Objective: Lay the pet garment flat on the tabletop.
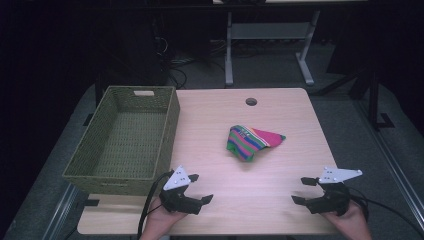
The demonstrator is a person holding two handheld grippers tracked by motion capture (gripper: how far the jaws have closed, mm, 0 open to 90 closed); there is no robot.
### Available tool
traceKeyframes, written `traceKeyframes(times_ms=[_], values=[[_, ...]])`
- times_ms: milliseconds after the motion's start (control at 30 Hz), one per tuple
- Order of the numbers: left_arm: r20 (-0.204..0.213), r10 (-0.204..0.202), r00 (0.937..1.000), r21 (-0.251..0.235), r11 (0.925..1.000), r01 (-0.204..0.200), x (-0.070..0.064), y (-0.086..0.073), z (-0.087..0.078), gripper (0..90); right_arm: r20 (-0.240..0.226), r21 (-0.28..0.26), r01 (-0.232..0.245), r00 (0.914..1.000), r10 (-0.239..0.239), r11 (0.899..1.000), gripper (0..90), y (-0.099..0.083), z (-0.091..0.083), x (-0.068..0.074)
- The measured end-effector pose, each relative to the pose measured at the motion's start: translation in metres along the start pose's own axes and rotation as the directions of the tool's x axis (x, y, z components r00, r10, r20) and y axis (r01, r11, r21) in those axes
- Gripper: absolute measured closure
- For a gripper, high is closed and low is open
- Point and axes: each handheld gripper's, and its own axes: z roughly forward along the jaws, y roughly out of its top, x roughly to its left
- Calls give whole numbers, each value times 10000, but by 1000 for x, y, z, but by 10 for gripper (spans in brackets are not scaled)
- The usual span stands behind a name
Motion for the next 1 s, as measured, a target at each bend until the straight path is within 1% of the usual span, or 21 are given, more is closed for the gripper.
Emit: traceKeyframes(times_ms=[33,67,133,200,300,333,400,433,467,567,633,700,833,900,933,967,1000], values=[[-10,-60,10000,-10,10000,60,0,0,0,169,-95,-39,5,10000,-6,10000,219,2,2,0],[-10,-60,10000,-10,10000,60,0,0,0,170,-95,-39,5,10000,-6,10000,219,2,2,0],[-61,-28,10000,-71,10000,27,0,0,-2,169,-165,-42,153,9997,-154,9999,217,10,5,2],[-59,-50,10000,-83,10000,49,0,0,-3,169,-242,-91,146,9996,-148,9999,217,12,5,3],[-50,-106,9999,-139,9998,106,1,0,-3,169,-419,-203,288,9987,-296,9994,217,24,8,5],[-50,-106,9999,-139,9998,106,1,0,-3,169,-419,-203,288,9987,-296,9994,217,24,8,5],[-54,-113,9999,-128,9999,112,1,0,-3,169,-480,-251,300,9984,-312,9992,217,30,9,5],[-52,-100,9999,-109,9999,100,2,-1,-3,169,-589,-225,323,9977,-336,9992,212,37,13,3],[-52,-100,9999,-109,9999,100,2,-1,-3,170,-589,-225,323,9977,-336,9992,212,37,13,3],[-65,-129,9999,-136,9998,128,2,0,-4,170,-707,-38,411,9966,-413,9991,207,50,20,0],[-67,-129,9999,-140,9998,128,2,0,-4,169,-708,39,446,9965,-442,9990,206,53,21,-1],[-68,-73,10000,-139,9999,72,2,0,-4,169,-855,94,495,9952,-485,9987,206,60,25,-4],[-60,-86,9999,-142,9999,85,2,0,-4,169,-880,203,473,9951,-454,9987,204,66,26,-7],[-51,-86,9999,-128,9999,86,2,0,-4,169,-1025,166,432,9939,-413,9989,203,72,28,-10],[-51,-86,9999,-128,9999,86,2,0,-4,169,-1025,166,432,9939,-413,9989,203,72,28,-10],[-57,-51,10000,-139,9999,50,2,0,-4,170,-1016,295,462,9939,-430,9985,202,76,30,-12],[-57,-51,10000,-139,9999,50,2,0,-4,169,-1016,295,462,9939,-430,9985,202,76,30,-12]])
